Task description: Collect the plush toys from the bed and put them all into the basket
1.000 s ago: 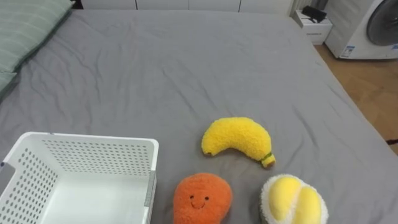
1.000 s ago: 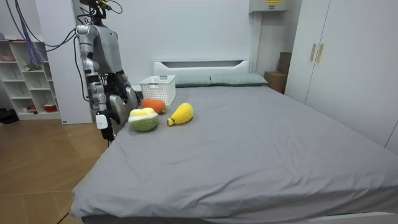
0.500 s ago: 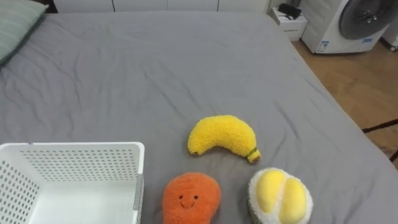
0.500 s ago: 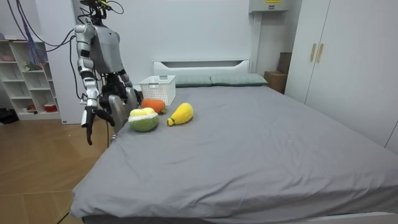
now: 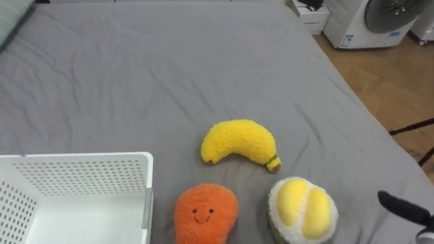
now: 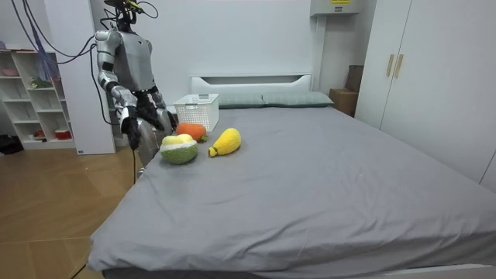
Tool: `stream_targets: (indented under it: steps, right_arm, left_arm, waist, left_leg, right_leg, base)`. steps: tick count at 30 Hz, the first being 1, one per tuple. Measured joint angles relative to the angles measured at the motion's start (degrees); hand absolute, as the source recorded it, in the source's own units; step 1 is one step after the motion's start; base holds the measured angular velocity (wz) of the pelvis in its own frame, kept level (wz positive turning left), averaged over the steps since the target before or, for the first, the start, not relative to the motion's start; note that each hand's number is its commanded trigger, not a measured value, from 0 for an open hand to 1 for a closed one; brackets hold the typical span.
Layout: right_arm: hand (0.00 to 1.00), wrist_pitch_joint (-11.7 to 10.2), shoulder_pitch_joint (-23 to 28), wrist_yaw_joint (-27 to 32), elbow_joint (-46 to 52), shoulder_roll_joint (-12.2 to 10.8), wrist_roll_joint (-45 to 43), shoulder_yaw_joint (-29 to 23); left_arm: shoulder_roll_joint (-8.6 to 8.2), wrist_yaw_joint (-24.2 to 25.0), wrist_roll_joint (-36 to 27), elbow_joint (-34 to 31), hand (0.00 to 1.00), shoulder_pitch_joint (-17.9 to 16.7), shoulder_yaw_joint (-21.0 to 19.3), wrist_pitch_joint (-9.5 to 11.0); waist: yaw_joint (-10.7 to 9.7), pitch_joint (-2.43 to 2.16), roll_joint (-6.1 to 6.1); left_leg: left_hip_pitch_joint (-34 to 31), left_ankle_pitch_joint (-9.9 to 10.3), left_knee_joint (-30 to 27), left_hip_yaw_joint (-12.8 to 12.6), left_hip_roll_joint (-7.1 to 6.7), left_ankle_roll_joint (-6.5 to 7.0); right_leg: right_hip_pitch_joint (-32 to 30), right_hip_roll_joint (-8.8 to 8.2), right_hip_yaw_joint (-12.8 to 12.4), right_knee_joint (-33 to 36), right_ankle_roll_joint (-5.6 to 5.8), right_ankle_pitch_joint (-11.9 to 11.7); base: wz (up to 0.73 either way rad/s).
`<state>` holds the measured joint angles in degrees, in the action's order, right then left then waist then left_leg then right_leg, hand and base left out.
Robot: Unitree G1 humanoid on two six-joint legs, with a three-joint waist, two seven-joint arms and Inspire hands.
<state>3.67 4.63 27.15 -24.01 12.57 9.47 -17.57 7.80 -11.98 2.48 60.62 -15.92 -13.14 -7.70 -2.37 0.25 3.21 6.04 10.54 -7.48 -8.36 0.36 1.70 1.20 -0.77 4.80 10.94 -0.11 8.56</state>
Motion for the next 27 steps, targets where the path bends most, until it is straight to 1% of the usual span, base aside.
stream_targets:
  steps: [3, 7, 9, 12, 15, 17, 20, 21, 23, 27]
  right_arm:
    - [0.0, -0.2, 0.0, -0.7, 2.7, 0.0, -6.8, 2.1]
    - [0.0, -0.2, 0.5, -2.5, 3.6, 0.0, -10.8, 4.5]
    - [0.0, -0.2, 1.1, -4.0, 5.1, 0.0, -13.5, 6.3]
    - [0.0, -0.2, 1.1, -5.5, 5.0, 0.0, -14.8, 7.9]
    - [0.0, -0.2, 1.2, -9.0, 4.3, 0.0, -18.4, 10.0]
    - [0.0, 0.1, 1.5, -11.3, 4.3, 0.0, -19.1, 10.7]
    - [0.0, 0.3, 1.6, -15.4, 2.0, 0.1, -19.3, 11.8]
    - [0.0, 1.2, 1.6, -17.4, 1.2, 0.1, -19.3, 12.1]
    - [0.0, 1.8, 1.7, -20.0, -1.1, 0.1, -19.9, 12.5]
    - [0.0, 3.8, 1.6, -25.9, -4.3, 0.1, -20.8, 12.7]
  left_arm:
    - [-0.01, -0.3, 0.0, 0.0, 0.0, 0.2, 0.5, 0.0]
    - [-0.04, -0.3, 1.0, 0.0, 0.0, 0.2, 1.5, 0.1]
    - [-0.16, -0.3, 1.0, 0.0, 0.0, 0.2, 1.6, 0.1]
    - [-0.23, -0.3, 1.0, -0.3, 0.0, 0.2, 1.8, 0.1]
    - [-0.2, -0.1, 1.1, -0.6, 0.0, 0.1, 2.0, 0.1]
    - [-0.15, 0.2, 1.1, -1.0, 0.0, -0.2, 2.0, 0.0]
    - [0.0, 0.2, 1.1, -1.7, 0.0, -0.4, 2.1, -0.2]
    - [-0.02, 0.2, 1.1, -2.1, 0.0, -0.4, 2.2, -0.4]
    - [0.05, 0.1, 1.1, -2.2, 0.0, -0.4, 2.2, -0.5]
    - [0.03, 0.2, 1.1, -3.0, 0.0, -0.2, 2.1, -1.0]
  waist:
    - [0.7, 0.02, -0.1]
    - [1.2, -0.03, -0.36]
    - [1.3, -0.04, -0.8]
    - [1.4, -0.05, -0.93]
    - [1.6, -0.05, -0.94]
    - [1.6, -0.05, -0.85]
    - [2.0, -0.26, -0.42]
    - [2.3, -0.24, -0.26]
    - [2.8, -0.3, -0.01]
    - [2.8, -0.21, 0.14]
  left_leg:
    - [0.0, 0.0, 0.0, -0.4, 0.13, -0.02]
    - [-0.2, 0.0, 0.0, -0.4, 0.16, -0.02]
    - [-0.4, 0.0, 0.0, -0.3, 0.16, -0.03]
    - [-0.4, 0.0, 0.0, -0.3, 0.18, -0.04]
    - [-0.4, 0.0, 0.0, -0.3, 0.18, -0.04]
    - [-0.4, 0.0, 0.0, -0.3, 0.2, -0.04]
    - [-0.3, 0.0, -0.1, -0.3, 0.22, -0.04]
    - [-0.3, 0.0, -0.1, -0.3, 0.21, -0.04]
    - [-0.2, 0.0, -0.1, -0.1, 0.2, -0.04]
    - [-0.2, 0.0, -0.3, 0.7, 0.12, -0.04]
  right_leg:
    - [0.0, 0.01, 0.1, -0.1, -0.07, -0.1]
    - [0.0, -0.02, 0.3, -0.2, -0.07, -0.1]
    - [-0.1, 0.0, 0.2, -0.2, -0.07, -0.1]
    - [-0.1, 0.01, 0.1, -0.2, -0.07, -0.1]
    - [-0.1, -0.01, 0.2, -0.2, -0.07, -0.1]
    - [-0.1, -0.09, 0.5, -0.2, -0.07, -0.1]
    - [0.0, -0.2, 0.9, -0.2, -0.11, -0.1]
    - [0.0, -0.2, 0.9, -0.2, -0.13, -0.1]
    - [0.1, -0.22, 1.0, -0.2, -0.14, -0.1]
    - [0.5, -0.36, 1.5, -0.3, -0.14, -0.1]
  base:
    - [-0.01]
    - [0.0]
    - [0.0]
    - [0.0]
    - [0.0]
    - [0.0]
    - [0.0]
    - [0.0]
    - [0.02]
    - [0.06]
